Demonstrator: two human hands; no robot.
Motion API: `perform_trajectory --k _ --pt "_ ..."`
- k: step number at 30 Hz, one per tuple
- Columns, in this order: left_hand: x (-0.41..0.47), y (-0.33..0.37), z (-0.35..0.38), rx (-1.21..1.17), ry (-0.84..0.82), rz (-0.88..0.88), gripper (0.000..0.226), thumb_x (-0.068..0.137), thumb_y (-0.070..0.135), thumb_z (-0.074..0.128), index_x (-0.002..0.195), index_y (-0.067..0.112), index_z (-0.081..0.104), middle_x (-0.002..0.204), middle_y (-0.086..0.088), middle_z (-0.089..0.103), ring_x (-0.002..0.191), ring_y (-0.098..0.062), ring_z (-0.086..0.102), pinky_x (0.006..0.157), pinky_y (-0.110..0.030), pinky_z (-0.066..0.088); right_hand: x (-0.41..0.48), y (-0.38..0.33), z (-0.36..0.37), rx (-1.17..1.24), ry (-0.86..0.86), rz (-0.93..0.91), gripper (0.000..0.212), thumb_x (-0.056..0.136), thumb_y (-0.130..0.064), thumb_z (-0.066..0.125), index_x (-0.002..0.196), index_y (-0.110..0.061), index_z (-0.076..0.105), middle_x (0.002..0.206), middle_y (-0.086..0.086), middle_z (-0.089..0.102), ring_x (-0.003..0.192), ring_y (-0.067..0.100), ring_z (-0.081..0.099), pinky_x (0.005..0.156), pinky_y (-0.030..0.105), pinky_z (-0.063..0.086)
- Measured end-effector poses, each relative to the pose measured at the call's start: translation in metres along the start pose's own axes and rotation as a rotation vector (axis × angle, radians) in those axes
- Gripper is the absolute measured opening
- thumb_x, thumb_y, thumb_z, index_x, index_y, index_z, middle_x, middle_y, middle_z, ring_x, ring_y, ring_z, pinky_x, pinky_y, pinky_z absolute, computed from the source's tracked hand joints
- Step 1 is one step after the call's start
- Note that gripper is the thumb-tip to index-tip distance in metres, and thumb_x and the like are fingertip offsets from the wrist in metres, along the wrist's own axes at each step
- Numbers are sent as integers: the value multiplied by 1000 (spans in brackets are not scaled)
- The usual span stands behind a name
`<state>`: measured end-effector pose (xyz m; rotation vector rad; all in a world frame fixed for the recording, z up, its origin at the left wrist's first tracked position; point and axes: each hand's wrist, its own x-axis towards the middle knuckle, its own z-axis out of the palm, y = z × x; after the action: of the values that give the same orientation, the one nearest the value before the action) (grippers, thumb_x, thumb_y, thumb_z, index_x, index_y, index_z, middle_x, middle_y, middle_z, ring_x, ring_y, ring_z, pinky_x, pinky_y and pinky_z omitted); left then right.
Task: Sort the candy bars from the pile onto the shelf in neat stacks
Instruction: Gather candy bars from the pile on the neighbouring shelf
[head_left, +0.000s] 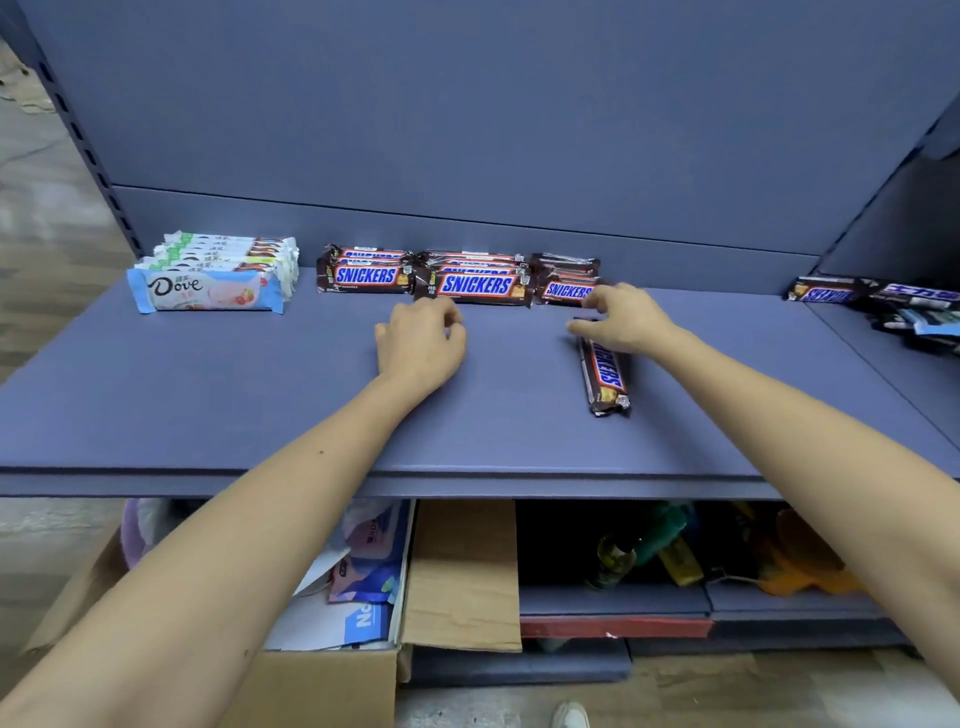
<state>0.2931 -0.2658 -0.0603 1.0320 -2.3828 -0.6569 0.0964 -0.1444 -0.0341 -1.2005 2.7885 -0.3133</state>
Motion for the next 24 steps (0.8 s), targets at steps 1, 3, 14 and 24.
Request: perform_trajectory --k 1,3,14,24 --pt "-1 7 5 -24 -22 24 21 88 18 45 101 17 62 108 -1 64 109 -26 52 90 -37 34 -2 3 0 -11 -40 22 51 82 -45 62 123 -15 53 128 11 51 118 27 48 94 35 41" --pt "-3 18 14 -48 -63 67 21 88 19 45 102 17 61 109 0 64 109 -25 52 91 -37 34 -7 6 -1 -18 -91 49 54 81 -44 65 124 -14 53 130 10 53 120 26 48 93 33 42" --pt "-21 32 16 -438 -259 15 24 91 27 55 111 14 60 101 1 63 91 -8 54 76 -11 35 -12 -36 8 580 -37 121 56 79 -23 65 132 -22 49 111 2 57 98 17 57 88 29 50" --pt "-27 2 -7 -727 -228 -201 10 88 13 60 98 12 58 77 -6 64 62 -11 63 66 -26 52 -18 -99 18 960 -109 -34 52 81 -22 68 128 -23 46 104 1 50 96 21 58 86 37 54"
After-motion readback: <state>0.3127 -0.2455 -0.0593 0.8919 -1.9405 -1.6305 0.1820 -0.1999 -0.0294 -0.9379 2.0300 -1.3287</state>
